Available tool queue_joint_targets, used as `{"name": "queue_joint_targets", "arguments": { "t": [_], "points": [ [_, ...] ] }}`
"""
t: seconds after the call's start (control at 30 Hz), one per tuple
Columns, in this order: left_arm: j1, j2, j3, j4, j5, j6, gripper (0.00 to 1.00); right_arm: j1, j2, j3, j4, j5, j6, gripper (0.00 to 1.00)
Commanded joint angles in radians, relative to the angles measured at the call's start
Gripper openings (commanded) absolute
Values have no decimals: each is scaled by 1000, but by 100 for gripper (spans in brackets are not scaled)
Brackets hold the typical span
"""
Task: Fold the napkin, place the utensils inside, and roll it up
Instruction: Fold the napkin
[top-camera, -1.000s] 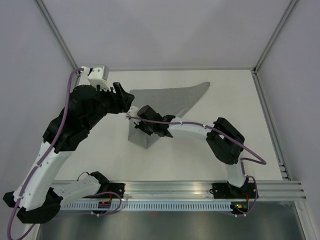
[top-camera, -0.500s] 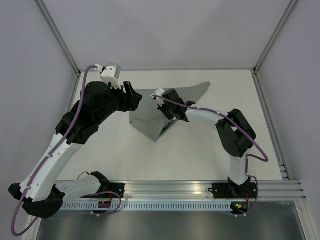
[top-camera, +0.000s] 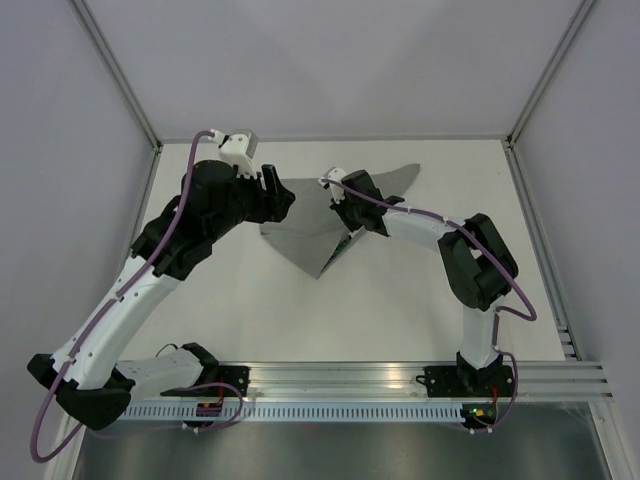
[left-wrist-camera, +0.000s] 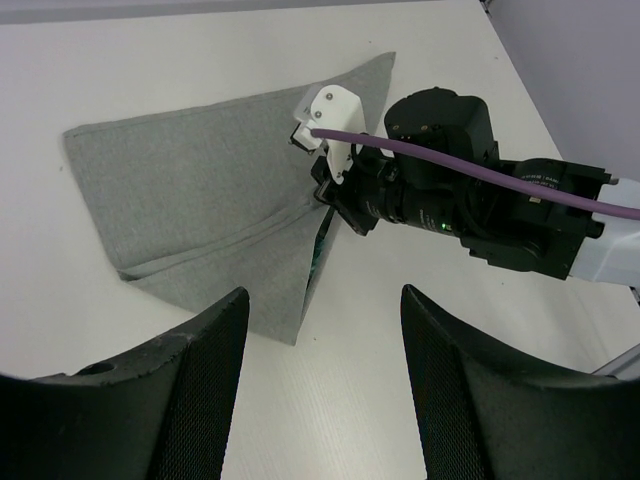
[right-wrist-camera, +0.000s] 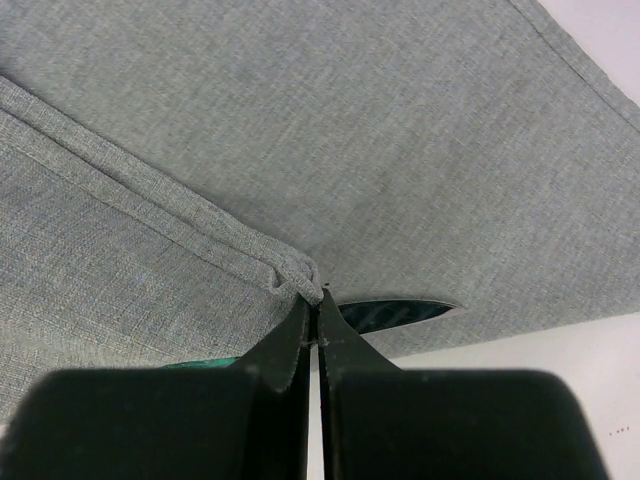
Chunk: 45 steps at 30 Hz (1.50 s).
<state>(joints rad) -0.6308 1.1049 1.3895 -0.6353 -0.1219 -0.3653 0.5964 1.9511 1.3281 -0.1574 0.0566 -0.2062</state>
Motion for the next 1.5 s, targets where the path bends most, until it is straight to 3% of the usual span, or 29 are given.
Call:
{"name": "queue_joint_targets", "arguments": {
  "t": [0.0, 1.43, 1.47],
  "points": [
    [9, 12, -18, 59, 36, 26, 67, -20, -24, -9, 32, -3, 2, 0],
    [34, 121, -138, 186, 169, -4, 68, -102, -54, -76, 30, -9, 28, 0],
    [34, 124, -141, 190, 171, -3, 68, -104, -50, -76, 30, -9, 34, 4]
  ]
}}
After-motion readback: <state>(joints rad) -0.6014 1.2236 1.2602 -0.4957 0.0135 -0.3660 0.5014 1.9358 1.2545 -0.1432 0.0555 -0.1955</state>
